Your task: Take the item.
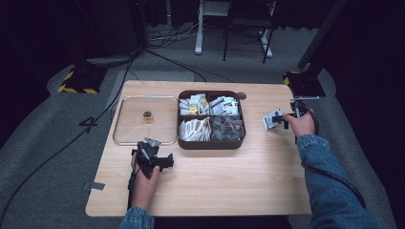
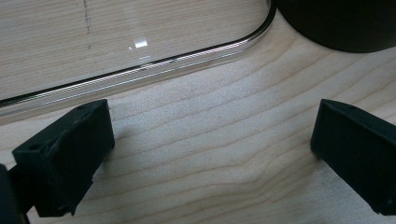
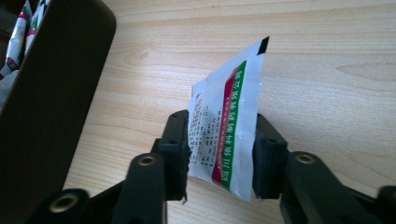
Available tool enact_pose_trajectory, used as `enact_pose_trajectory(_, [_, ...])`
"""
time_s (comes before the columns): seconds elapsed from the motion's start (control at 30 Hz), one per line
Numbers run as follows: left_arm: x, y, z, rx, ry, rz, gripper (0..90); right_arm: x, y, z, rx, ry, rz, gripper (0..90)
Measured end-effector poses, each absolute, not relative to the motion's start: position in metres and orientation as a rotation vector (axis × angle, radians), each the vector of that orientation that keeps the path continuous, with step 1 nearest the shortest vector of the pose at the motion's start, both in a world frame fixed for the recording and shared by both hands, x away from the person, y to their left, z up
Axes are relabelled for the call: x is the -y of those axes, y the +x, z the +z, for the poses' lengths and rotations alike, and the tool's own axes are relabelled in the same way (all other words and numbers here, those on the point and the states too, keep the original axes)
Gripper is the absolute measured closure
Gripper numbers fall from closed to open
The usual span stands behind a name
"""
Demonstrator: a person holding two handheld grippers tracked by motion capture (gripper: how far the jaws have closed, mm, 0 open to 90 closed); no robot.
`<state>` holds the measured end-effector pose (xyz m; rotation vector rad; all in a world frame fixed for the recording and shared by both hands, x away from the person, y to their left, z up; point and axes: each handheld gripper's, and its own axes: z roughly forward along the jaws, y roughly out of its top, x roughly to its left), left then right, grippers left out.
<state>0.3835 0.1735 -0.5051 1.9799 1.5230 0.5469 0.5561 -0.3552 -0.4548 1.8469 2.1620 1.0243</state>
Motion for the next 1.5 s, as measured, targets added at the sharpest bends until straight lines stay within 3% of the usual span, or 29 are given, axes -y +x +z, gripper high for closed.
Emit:
enact_pose_trajectory(0.3, [-0.174, 0.384, -0.505, -1.523, 1.98, 0.547, 0.0, 0.362, 0.557, -0.46, -2.134, 1.844, 1.01, 50.7])
enact_pose_trajectory(0.9, [-0.174, 0.383, -0.505, -1.523, 1.98, 0.547, 0.0, 0.368, 0.549, -0.448, -2.054, 1.741, 1.018, 49.3])
enact_pose_trajectory(1.5, [-0.173, 0.384, -0.505, -1.523, 1.979, 0.547, 0.0, 0.329, 0.482, -0.397, -2.22, 1.395, 1.251, 47.8])
